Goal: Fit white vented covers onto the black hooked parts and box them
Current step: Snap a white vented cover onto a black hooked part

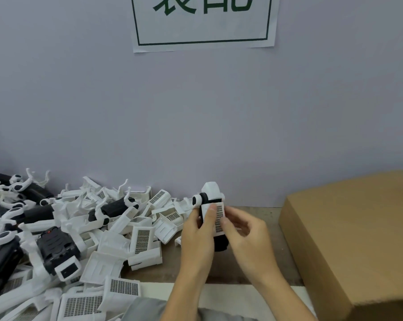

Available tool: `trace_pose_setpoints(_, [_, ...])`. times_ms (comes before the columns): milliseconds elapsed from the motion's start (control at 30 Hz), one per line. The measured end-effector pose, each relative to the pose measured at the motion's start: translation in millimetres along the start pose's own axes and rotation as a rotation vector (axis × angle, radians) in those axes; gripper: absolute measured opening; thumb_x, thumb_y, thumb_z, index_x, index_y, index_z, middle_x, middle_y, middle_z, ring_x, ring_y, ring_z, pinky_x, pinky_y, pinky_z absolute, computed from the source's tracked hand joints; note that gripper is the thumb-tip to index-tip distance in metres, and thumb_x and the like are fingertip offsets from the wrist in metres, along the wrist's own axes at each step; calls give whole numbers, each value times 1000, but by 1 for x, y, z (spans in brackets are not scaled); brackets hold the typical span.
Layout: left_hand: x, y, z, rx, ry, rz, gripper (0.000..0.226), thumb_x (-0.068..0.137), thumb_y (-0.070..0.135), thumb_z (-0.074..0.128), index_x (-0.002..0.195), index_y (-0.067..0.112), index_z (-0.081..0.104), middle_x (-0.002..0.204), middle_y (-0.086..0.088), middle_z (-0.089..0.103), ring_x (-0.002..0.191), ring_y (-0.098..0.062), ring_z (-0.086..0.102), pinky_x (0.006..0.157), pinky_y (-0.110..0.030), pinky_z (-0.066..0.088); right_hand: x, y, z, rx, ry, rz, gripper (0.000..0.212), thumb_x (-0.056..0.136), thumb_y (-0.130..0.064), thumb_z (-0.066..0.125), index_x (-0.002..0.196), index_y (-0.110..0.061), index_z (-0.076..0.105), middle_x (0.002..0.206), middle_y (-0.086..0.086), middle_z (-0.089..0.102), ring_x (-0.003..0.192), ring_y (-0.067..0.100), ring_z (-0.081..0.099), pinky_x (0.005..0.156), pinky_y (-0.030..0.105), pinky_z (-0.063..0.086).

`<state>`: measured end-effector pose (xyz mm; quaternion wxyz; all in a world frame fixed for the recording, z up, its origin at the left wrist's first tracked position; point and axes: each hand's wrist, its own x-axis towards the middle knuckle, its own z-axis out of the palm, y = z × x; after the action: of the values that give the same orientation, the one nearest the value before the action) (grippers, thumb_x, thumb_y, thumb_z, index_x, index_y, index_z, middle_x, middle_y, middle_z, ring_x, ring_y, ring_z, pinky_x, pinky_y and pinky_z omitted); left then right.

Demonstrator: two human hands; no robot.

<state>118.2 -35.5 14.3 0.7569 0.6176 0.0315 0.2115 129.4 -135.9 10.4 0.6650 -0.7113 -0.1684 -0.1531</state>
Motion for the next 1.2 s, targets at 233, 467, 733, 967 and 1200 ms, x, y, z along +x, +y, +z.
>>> trace_pose_setpoints(233, [-4,1,6,4,-196,-7,35,88,42,56,102,16,74,94,-4,78,91,-19,75,74,-27,58,4,-9,-12,324,-85,378,36,98,-39,53,100,-13,78,95,8,78,90,21,75,71,30,59])
trace_pose_setpoints(467, [0,-1,3,184,-70,77,28,103,21,53,89,13,76,82,-5,76,82,-22,73,72,-34,58,6,-8,-2,264,-33,328,42,89,-48,57,83,-13,80,84,5,78,83,19,76,65,26,58])
trace_pose_setpoints(733, [-1,-2,4,135,-34,11,36,100,36,55,84,13,78,78,-1,76,72,-6,70,60,-17,50,6,-4,6,282,7,289,36,96,-45,55,77,-29,81,79,1,78,76,11,75,56,17,53])
trace_pose_setpoints(967, [-2,2,0,49,-67,-126,18,99,13,61,109,16,75,100,-7,77,100,-22,73,96,-49,55,8,1,-2,183,-36,222,24,100,-17,57,101,-27,78,95,-8,78,92,7,72,69,16,55])
trace_pose_setpoints(1200, [-3,6,-1,130,-30,-26,14,91,14,73,99,25,77,90,6,78,89,-10,74,80,-26,58,10,5,0,124,23,134,26,98,-9,59,94,-29,75,90,-12,78,88,3,72,69,12,52])
